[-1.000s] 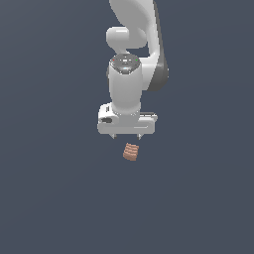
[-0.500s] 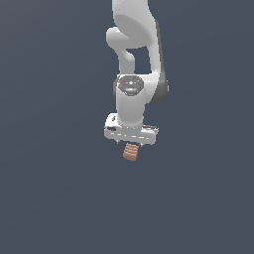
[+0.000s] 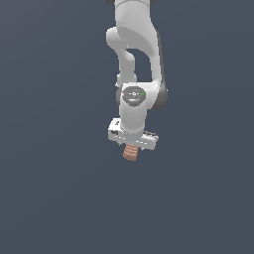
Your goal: Pick up the object and move it to a goal position.
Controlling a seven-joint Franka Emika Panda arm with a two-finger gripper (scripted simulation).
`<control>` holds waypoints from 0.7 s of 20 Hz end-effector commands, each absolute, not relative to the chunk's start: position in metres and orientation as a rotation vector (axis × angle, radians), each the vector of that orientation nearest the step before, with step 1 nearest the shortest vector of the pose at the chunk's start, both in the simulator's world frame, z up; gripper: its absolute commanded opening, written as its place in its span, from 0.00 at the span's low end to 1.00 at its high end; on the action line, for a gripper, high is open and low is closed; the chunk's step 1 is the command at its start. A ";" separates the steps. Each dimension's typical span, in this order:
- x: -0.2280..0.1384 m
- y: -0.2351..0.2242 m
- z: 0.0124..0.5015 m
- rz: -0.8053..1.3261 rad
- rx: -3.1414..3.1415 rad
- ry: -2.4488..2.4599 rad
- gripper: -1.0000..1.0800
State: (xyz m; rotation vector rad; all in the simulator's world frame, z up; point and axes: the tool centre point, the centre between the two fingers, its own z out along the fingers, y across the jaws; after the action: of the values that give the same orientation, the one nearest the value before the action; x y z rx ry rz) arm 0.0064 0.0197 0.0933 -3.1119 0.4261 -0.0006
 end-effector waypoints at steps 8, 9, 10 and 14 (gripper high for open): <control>0.006 0.020 0.081 0.001 -3.111 0.437 0.96; 0.006 0.020 0.077 0.000 -3.111 0.438 0.96; 0.005 0.020 0.072 0.000 -3.111 0.438 0.96; 0.005 0.020 0.051 0.000 -3.110 0.441 0.96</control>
State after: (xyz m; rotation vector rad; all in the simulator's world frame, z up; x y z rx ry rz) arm 0.0050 0.0202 0.0587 -3.1106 0.4402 0.0003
